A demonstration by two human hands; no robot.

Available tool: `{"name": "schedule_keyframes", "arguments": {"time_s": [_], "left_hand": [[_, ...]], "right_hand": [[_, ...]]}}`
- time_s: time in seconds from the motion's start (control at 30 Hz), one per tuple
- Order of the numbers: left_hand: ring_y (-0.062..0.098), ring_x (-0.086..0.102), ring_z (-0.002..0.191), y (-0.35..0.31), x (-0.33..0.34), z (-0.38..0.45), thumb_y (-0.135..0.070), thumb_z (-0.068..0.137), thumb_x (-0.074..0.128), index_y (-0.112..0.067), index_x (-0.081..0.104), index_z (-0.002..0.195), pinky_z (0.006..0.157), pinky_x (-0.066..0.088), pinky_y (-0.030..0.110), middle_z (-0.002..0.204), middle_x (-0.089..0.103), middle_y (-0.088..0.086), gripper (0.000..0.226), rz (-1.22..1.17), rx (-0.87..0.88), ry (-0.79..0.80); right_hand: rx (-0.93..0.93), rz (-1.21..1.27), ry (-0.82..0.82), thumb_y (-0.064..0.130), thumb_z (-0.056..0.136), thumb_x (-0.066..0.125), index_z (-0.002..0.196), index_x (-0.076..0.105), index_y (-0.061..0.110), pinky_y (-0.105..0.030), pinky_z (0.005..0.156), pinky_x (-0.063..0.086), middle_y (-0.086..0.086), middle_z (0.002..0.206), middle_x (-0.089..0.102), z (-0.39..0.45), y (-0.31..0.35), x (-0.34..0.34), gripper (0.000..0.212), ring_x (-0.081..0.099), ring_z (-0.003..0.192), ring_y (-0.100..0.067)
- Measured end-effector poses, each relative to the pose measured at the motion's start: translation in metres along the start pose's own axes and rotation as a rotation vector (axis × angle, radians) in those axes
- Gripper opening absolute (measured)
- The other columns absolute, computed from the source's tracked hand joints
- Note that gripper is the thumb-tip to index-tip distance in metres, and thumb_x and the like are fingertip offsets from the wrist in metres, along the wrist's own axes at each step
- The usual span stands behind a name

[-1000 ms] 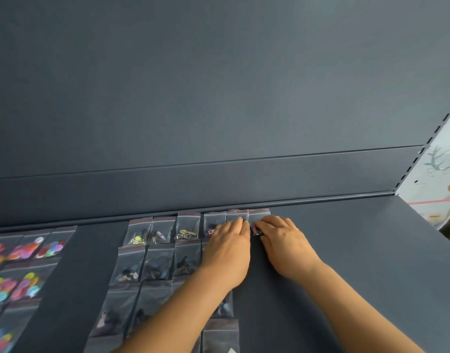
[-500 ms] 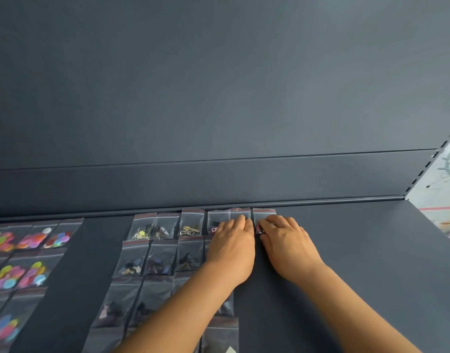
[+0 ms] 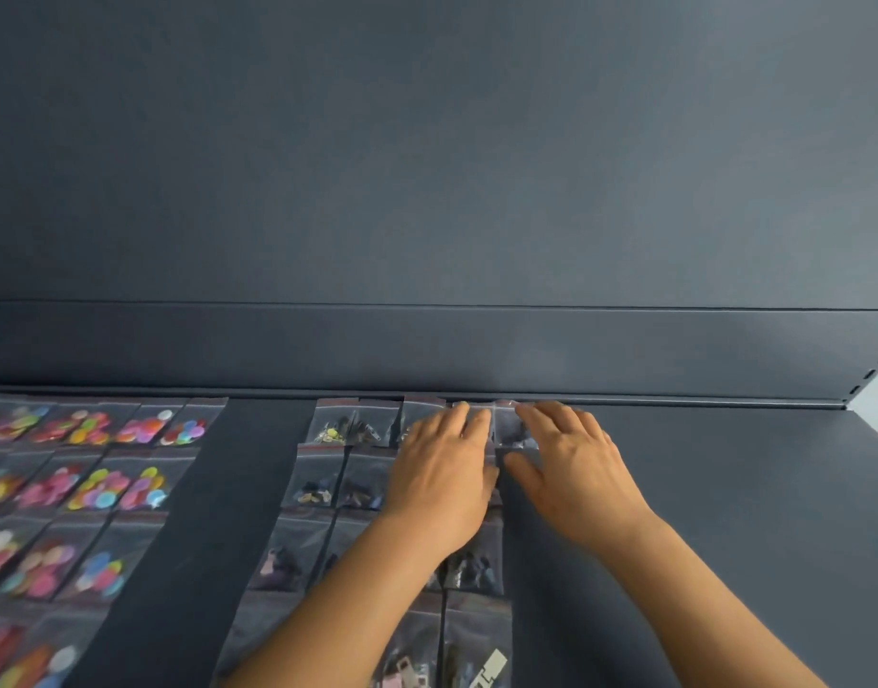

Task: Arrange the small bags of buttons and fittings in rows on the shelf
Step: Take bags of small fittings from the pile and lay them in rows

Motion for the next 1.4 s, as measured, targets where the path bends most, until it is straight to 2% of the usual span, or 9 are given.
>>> {"name": "schedule_keyframes", "arguments": {"time_s": [0.17,0.37,0.6,0.73,0.83,0.93,1.27,1.4], "left_hand": [[0.018,0.011,0.145,0.05,-0.024,-0.049,-0.041,0.099,0.039,-0.023,0.008,0.151,0.118,0.006,0.033,0.158,0.012,-0.002,0.064,-0.023,-0.106,-0.048],[0.013,0.006,0.146,0.133,-0.053,-0.125,-0.043,0.099,0.038,-0.028,0.001,0.151,0.118,0.008,0.029,0.159,0.007,-0.007,0.066,-0.069,-0.236,-0.111],[0.013,0.01,0.145,0.243,-0.086,-0.217,-0.044,0.098,0.039,-0.031,0.002,0.151,0.117,0.014,0.03,0.159,0.008,-0.01,0.066,-0.098,-0.352,-0.149],[0.013,0.009,0.145,0.303,-0.103,-0.272,-0.044,0.098,0.038,-0.031,0.002,0.151,0.117,0.013,0.03,0.159,0.007,-0.01,0.066,-0.062,-0.42,-0.154],[0.014,0.014,0.143,0.343,-0.116,-0.311,-0.043,0.098,0.039,-0.029,0.004,0.151,0.116,0.015,0.029,0.158,0.013,-0.008,0.066,-0.043,-0.452,-0.173],[0.014,0.01,0.144,0.379,-0.127,-0.343,-0.041,0.098,0.04,-0.027,0.005,0.151,0.116,0.013,0.029,0.158,0.012,-0.007,0.065,-0.047,-0.503,-0.177],[0.015,0.019,0.142,0.499,-0.155,-0.4,-0.039,0.098,0.042,-0.024,0.012,0.151,0.116,0.02,0.03,0.156,0.019,-0.004,0.063,-0.033,-0.65,-0.267],[0.015,0.017,0.142,0.554,-0.166,-0.409,-0.04,0.098,0.041,-0.024,0.01,0.151,0.116,0.016,0.027,0.156,0.02,-0.004,0.063,-0.007,-0.697,-0.291]], "right_hand": [[-0.07,0.017,-0.003,0.046,0.094,0.043,0.146,0.024,0.024,-0.033,0.112,0.024,0.002,0.15,0.029,-0.01,0.061,0.001,0.06,0.026,0.137,-0.021],[-0.184,0.038,0.036,0.049,0.095,0.039,0.149,0.015,0.027,-0.031,0.117,0.015,0.005,0.153,0.022,-0.03,0.165,0.021,0.063,0.017,0.141,-0.018],[-0.282,0.069,0.045,0.049,0.095,0.04,0.149,0.016,0.026,-0.031,0.115,0.018,0.004,0.152,0.024,-0.051,0.299,0.057,0.063,0.019,0.141,-0.018],[-0.34,0.098,0.085,0.047,0.095,0.041,0.149,0.016,0.026,-0.034,0.116,0.018,0.004,0.154,0.022,-0.063,0.377,0.084,0.063,0.017,0.142,-0.019],[-0.389,0.116,0.104,0.049,0.095,0.04,0.149,0.019,0.026,-0.038,0.116,0.02,0.003,0.153,0.025,-0.07,0.432,0.101,0.062,0.02,0.141,-0.021],[-0.448,0.115,0.145,0.048,0.096,0.039,0.149,0.015,0.026,-0.037,0.117,0.016,0.004,0.154,0.022,-0.076,0.482,0.116,0.062,0.017,0.142,-0.021],[-0.65,0.111,0.211,0.045,0.095,0.042,0.147,0.021,0.026,-0.034,0.116,0.014,0.004,0.152,0.025,-0.057,0.624,0.152,0.059,0.019,0.14,-0.019],[-0.72,0.1,0.24,0.046,0.095,0.041,0.148,0.022,0.025,-0.035,0.117,0.016,0.004,0.153,0.024,-0.032,0.677,0.172,0.06,0.019,0.14,-0.018]]}}
Point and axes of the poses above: each hand's wrist, its own z-axis towards the middle knuckle, its own x-axis out of the palm, y = z × x, the point moved 5 cm from there along z, towards the middle knuckle
